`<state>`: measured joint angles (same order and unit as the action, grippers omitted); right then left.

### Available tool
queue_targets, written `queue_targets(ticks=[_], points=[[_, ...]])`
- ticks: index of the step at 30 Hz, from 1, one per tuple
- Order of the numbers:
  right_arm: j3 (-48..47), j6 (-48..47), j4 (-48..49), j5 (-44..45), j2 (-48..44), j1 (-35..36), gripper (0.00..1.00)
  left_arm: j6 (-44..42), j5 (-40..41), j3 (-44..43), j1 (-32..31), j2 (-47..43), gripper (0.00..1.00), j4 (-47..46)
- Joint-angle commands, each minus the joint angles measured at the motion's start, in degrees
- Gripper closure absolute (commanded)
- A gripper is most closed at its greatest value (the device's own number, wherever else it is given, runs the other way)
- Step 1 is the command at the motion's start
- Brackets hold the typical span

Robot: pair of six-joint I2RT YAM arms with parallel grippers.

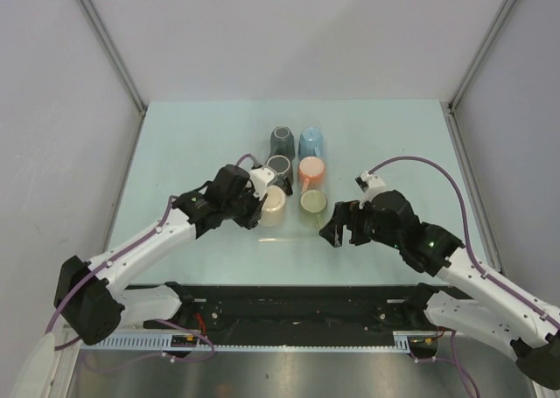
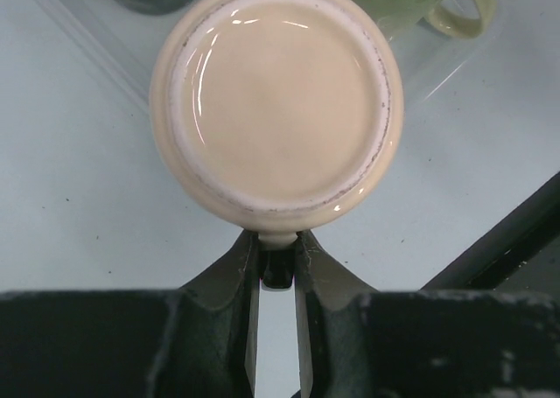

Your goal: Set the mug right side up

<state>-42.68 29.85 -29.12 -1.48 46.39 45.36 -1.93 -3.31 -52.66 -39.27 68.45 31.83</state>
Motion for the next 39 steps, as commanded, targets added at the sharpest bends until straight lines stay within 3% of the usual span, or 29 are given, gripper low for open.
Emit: queue_targets(ticks=[1,6,11,15,19,23,27,31,39], points=[[-1.7,2.8,7.5,1.0,-7.1,1.4,0.0,5.1,-0.6,1.2,-0.5,-8.7,1.0,-8.3],[0.7,5.4,15.7,-1.9,-16.0,-0.9,0.0,17.2,-6.7,5.3,-0.5,-17.7,1.0,-17.4],[0.9,6.0,18.0,-6.4,-15.8,-1.8,0.05,35.3,-10.2,11.5,-0.5,-27.5,1.0,-34.1],[0.9,8.6,20.2,-9.6,-16.1,-1.0,0.0,46.8,-11.8,18.1,-0.5,-32.2,1.0,-48.1],[0.9,10.9,22.9,-13.7,-17.6,0.0,0.0,57.7,-11.8,22.5,-0.5,-34.9,1.0,-57.9],[1.0,15.6,27.6,-18.9,-16.7,0.2,0.07,67.5,-13.3,25.2,-0.5,-34.3,1.0,-65.3],[1.4,19.8,33.5,-22.6,-13.1,3.3,0.12,73.9,-13.5,31.7,-0.5,-32.2,1.0,-82.1],[1.4,18.6,35.2,-18.0,-10.3,7.9,0.14,76.9,-13.7,33.5,-0.5,-30.2,1.0,-87.4],[0.9,17.7,41.1,-14.8,-1.8,11.0,0.14,75.4,-14.4,30.5,-1.1,-31.0,1.0,-81.5]])
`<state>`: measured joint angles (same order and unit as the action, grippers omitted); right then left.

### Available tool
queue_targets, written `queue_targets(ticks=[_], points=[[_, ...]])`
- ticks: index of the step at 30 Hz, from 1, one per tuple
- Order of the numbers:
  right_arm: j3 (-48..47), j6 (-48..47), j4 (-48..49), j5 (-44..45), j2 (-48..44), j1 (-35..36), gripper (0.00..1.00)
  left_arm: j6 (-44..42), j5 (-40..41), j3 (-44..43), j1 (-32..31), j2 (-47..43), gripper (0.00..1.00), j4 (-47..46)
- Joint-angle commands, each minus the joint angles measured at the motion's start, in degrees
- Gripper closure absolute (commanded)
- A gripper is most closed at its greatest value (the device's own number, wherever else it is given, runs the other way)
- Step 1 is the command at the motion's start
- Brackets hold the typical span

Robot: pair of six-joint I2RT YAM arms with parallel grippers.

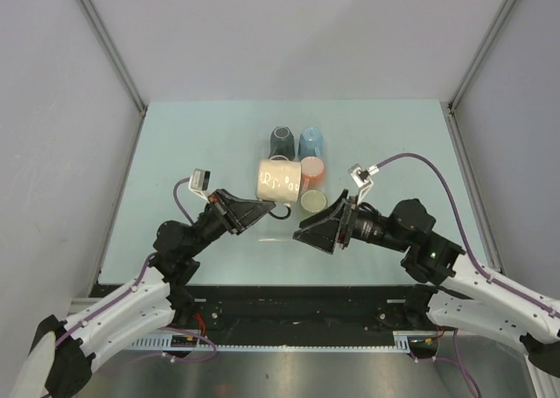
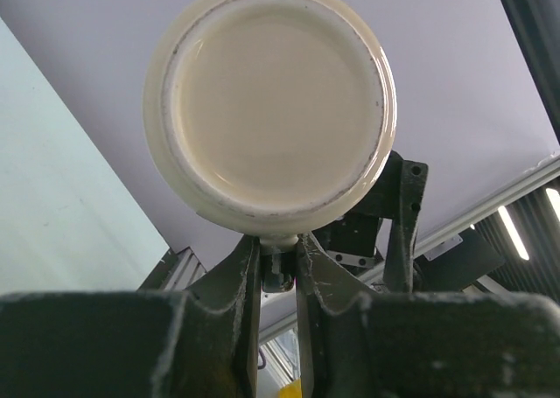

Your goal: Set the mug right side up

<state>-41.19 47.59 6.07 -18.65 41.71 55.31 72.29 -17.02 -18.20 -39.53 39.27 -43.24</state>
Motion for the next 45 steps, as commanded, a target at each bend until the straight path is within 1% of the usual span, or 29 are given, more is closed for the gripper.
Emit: queue_targets(ticks=[1,5,8,12,13,16,23,24,29,32,34,39,45], points=[[-0.5,0.0,6.4,2.7,3.5,1.2,0.16,0.8,-0.6,-4.1,-1.2,-1.9,1.0,-6.2],[-0.5,0.4,11.1,4.4,6.3,1.3,0.19,-0.2,0.6,-4.2,-2.4,-2.5,1.0,-3.7],[-0.5,1.0,14.0,4.8,8.4,1.0,0.22,-1.0,1.3,-4.0,-3.4,-2.8,1.0,-3.6],[-0.6,2.1,17.0,3.8,10.7,0.1,0.28,-2.8,1.3,-4.7,-4.9,-2.8,1.0,-3.3],[-0.6,2.4,18.5,3.5,11.5,0.0,0.29,-3.4,1.4,-4.8,-5.2,-2.7,1.0,-3.3],[-0.9,2.9,19.8,3.4,12.8,-0.4,0.31,-3.8,1.7,-4.8,-5.8,-2.8,1.0,-3.7],[-0.8,2.9,21.7,3.3,13.3,-0.5,0.4,-4.3,1.5,-4.8,-6.3,-2.4,1.0,-4.1],[-0.8,2.9,22.1,3.4,13.3,-0.6,0.45,-4.3,1.6,-4.7,-6.5,-2.4,1.0,-4.3],[-0.8,3.0,24.5,3.4,13.2,-0.6,0.59,-4.6,1.7,-4.0,-7.0,-2.4,1.0,-4.5],[-0.8,3.7,26.4,2.5,13.7,-0.6,0.63,-5.3,1.8,-3.8,-7.5,-2.4,1.0,-4.7],[-0.9,4.6,27.9,1.6,14.3,-0.6,0.65,-6.3,1.8,-3.7,-7.8,-2.3,1.0,-4.1],[-0.8,6.7,31.3,-0.4,14.8,-0.7,0.66,-7.8,1.3,-2.6,-8.4,-1.9,1.0,-5.2],[-0.9,11.7,35.8,-4.6,16.3,-1.8,0.66,-10.3,-2.2,-2.0,-8.6,-0.3,1.0,-6.9]])
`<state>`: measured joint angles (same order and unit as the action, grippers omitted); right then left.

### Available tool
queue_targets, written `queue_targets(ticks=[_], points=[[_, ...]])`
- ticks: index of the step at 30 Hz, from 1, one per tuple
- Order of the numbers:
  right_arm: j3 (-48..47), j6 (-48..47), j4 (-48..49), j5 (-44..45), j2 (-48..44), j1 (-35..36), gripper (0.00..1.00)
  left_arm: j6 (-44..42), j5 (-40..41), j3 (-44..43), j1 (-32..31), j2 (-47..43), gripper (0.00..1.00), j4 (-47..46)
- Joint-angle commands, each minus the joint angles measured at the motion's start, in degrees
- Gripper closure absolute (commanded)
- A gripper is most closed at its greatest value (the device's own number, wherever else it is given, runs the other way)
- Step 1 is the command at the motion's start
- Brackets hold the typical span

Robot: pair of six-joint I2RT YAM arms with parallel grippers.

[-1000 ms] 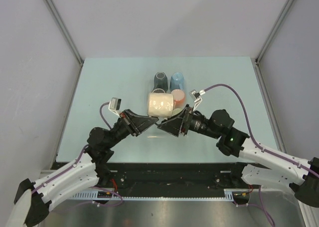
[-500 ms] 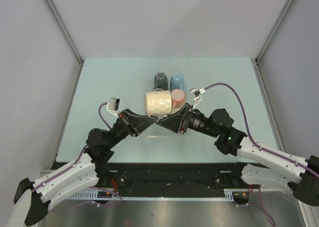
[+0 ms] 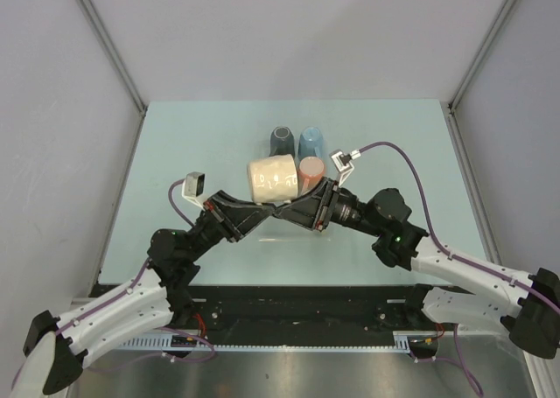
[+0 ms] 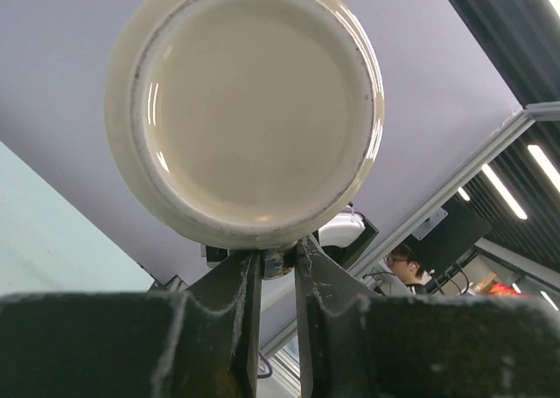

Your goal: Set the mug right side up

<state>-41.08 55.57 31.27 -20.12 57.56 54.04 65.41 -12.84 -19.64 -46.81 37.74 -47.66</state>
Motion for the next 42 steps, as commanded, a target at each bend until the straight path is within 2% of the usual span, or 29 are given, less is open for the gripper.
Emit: queue_targets(ticks=[1,6,13,16,17,18,22,26,32,36,37,42], points=[[-0.9,4.8,10.7,-3.4,0.5,-0.6,0.65,-3.7,-6.9,-0.4,-1.4,1.4,1.0,-2.7],[-1.3,6.7,10.5,-5.4,1.2,-1.3,0.67,-5.5,-9.6,-0.2,-1.8,2.5,1.0,-2.8],[-1.9,7.1,8.3,-7.0,1.3,-1.4,0.8,-7.0,-10.2,1.2,-2.1,1.5,1.0,-2.5],[-1.8,7.5,8.6,-6.9,1.2,-1.6,0.86,-7.5,-10.7,1.6,-2.1,1.0,1.0,-2.7],[-1.8,7.5,8.7,-6.9,1.2,-1.6,0.95,-7.6,-10.6,1.7,-2.2,0.8,1.0,-2.5],[-1.8,7.4,8.4,-6.5,1.2,-1.6,1.0,-7.7,-10.7,2.0,-2.2,0.7,1.0,-2.5],[-1.9,5.4,6.4,-5.5,0.5,-1.7,1.0,-7.8,-10.1,2.8,-2.2,-1.0,1.0,-1.7],[-3.7,-0.3,-2.7,-1.9,-1.4,-0.3,1.0,-9.2,-8.4,2.8,-2.2,-2.7,1.0,1.5],[-4.4,-5.8,-8.4,4.5,-4.1,1.6,1.0,-9.9,-6.0,3.4,-2.2,-4.4,0.99,4.1],[-5.1,-10.0,-11.0,10.0,-5.8,4.0,1.0,-9.2,-4.6,4.2,-2.2,-4.5,0.94,4.3],[-5.4,-10.8,-11.5,11.0,-6.1,5.0,1.0,-9.1,-4.2,4.3,-2.2,-4.5,0.87,4.3],[-5.8,-13.2,-13.9,14.7,-7.4,6.5,1.0,-8.4,-2.6,5.4,-2.2,-4.8,0.68,4.4]])
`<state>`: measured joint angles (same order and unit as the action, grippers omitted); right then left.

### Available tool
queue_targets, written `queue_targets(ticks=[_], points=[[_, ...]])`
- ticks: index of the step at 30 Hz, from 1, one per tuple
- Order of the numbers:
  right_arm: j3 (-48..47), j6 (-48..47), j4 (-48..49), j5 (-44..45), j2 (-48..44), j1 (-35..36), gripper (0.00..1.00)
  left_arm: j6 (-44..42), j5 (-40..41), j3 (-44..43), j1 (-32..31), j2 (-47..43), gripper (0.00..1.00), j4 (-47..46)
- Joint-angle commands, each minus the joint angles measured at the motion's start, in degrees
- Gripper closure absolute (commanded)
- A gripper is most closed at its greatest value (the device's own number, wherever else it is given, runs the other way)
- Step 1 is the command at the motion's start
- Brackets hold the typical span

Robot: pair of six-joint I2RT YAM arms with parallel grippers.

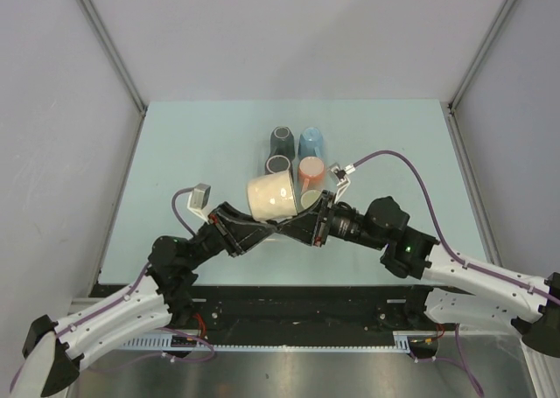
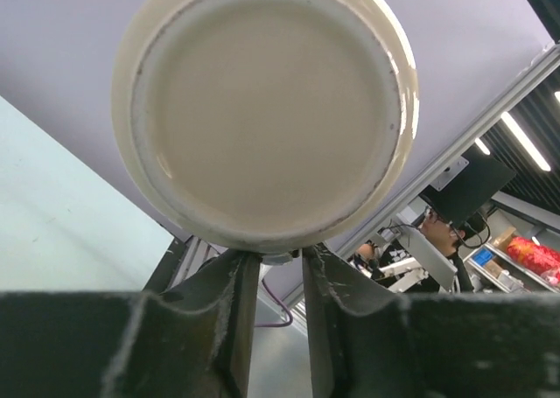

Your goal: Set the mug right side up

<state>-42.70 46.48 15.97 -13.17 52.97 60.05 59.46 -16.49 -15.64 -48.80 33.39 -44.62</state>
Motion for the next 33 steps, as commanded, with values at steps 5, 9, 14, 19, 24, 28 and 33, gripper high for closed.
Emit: queue_targets(ticks=[5,9,14,19,24,28,33], points=[[-4.1,-4.5,1.4,7.7,-3.7,0.5,1.0,-2.3,2.8,2.5,-0.2,-1.8,0.59,1.5],[-4.1,-4.5,1.3,8.0,-3.8,0.5,1.0,-2.4,3.5,2.5,-0.2,-1.9,0.57,2.0],[-5.8,-6.7,-2.8,9.5,-6.2,-0.1,1.0,-3.3,5.3,2.2,-0.2,-4.1,0.49,8.2],[-7.1,-7.5,-6.3,8.3,-7.4,-2.4,1.0,-5.0,9.1,4.1,-0.2,-10.2,0.46,10.3],[-8.4,-9.2,-8.5,11.2,-8.3,-3.0,1.0,-5.4,9.0,2.0,-0.2,-9.6,0.46,13.8],[-18.2,-14.8,-26.4,22.4,-6.7,-8.9,1.0,-7.2,11.5,0.6,-0.2,-14.2,0.46,22.9],[-27.7,-21.0,-40.7,40.5,0.2,-15.4,1.0,-9.8,16.0,-0.9,-0.2,-20.1,0.45,31.5]])
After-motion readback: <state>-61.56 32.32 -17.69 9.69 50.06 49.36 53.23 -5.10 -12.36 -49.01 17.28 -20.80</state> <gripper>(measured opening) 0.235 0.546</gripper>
